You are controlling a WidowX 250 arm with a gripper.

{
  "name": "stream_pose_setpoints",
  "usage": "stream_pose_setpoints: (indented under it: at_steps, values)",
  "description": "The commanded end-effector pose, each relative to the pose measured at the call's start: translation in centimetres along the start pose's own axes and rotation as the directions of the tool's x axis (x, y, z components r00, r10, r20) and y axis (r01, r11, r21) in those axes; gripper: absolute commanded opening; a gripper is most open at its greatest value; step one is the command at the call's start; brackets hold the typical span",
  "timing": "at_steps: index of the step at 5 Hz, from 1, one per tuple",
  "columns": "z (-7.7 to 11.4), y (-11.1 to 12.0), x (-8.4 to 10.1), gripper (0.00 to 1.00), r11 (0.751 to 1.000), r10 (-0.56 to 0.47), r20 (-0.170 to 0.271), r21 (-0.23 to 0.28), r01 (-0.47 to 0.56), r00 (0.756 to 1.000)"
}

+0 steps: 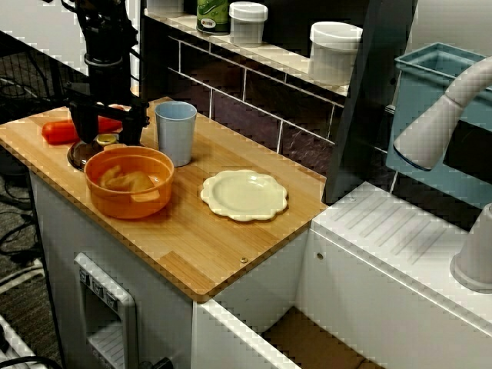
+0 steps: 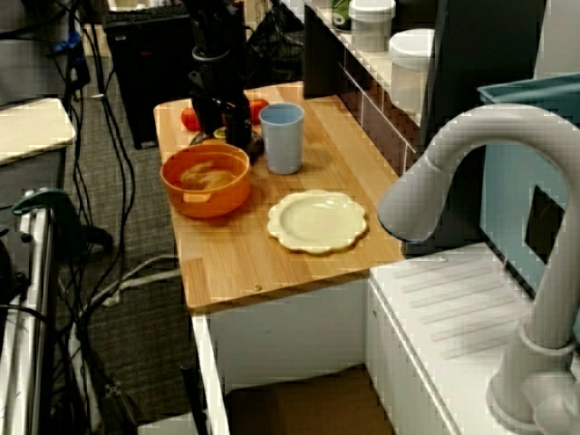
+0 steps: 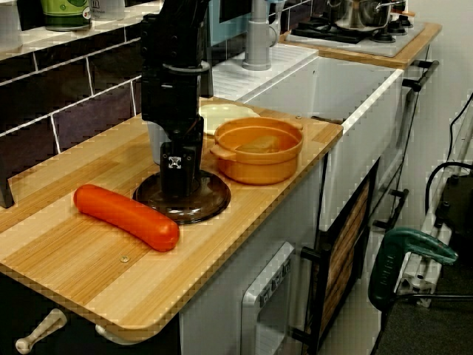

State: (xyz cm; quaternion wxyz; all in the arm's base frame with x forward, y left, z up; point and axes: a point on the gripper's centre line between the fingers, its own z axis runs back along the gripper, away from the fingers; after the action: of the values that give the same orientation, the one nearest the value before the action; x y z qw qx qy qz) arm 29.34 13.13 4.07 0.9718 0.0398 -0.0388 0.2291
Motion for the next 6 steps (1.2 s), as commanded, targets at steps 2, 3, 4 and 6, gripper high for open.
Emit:
stream_pose_setpoints:
  at_steps: [2,3,4,6]
  values:
    - [0.1,0.4,1.1,0.0,1.0,-0.002,0.014,0.007,0.002,1.0]
    - [0.1,0.4,1.4,0.0,1.0,0.003,0.006,0.005,-0.003,1.0]
    - [0.4,0.4,1.7,0.0,1.0,0.007,-0.007,-0.005,-0.007,1.0]
    - [3.6,-0.3,2.2,0.0,0.998,-0.019,-0.003,-0.057,0.019,1.0]
